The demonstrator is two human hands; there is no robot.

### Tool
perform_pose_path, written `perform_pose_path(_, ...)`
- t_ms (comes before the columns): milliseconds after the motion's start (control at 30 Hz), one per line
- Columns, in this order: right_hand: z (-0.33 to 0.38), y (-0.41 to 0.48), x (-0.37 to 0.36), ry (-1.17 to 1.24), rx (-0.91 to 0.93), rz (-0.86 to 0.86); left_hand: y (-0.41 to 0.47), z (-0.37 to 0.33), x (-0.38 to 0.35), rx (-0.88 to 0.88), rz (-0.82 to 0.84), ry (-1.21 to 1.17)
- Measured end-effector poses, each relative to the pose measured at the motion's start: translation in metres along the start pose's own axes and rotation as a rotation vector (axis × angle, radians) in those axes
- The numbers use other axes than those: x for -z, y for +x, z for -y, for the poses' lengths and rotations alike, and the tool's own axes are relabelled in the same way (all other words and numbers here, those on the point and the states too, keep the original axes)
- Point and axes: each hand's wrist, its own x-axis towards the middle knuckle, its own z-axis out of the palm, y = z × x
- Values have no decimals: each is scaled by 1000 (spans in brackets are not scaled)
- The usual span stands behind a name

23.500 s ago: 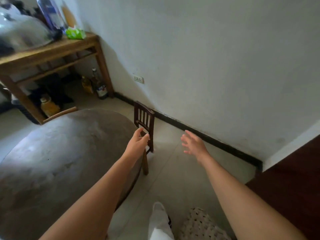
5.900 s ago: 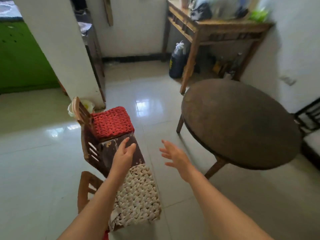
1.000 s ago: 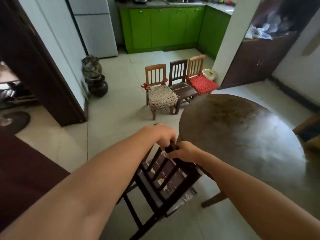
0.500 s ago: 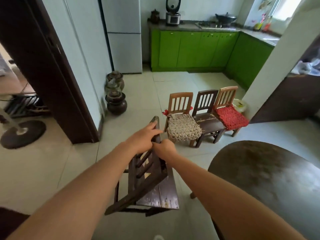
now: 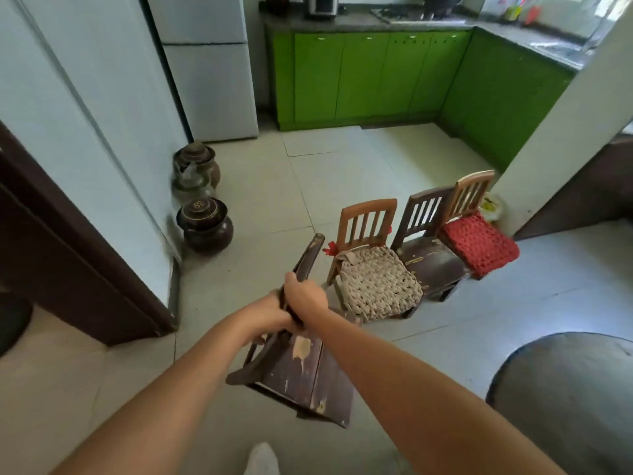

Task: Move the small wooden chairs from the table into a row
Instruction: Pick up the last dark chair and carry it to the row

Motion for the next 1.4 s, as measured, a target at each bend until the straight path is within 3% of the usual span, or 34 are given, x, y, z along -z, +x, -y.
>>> perform_pose_path(67, 24, 35, -9, 76, -74, 42, 49, 6, 9, -52, -162, 374)
perform_pose_path(167, 59, 97, -21, 249, -170, 76, 123, 14, 47, -89, -279, 435)
perform_pose_path(300, 89, 176, -33, 575, -330, 23, 197, 8, 109, -177, -168, 426)
perform_pose_path(500, 116, 287, -36, 1021, -430, -57, 312, -16, 172, -205, -14, 403)
perform_pose_path(967, 102, 477, -56, 1052, -584, -311, 514, -15, 186, -223, 233, 273)
perform_pose_path(1400, 95, 525, -89, 1014, -562, -378, 563, 3, 197, -258, 274, 280)
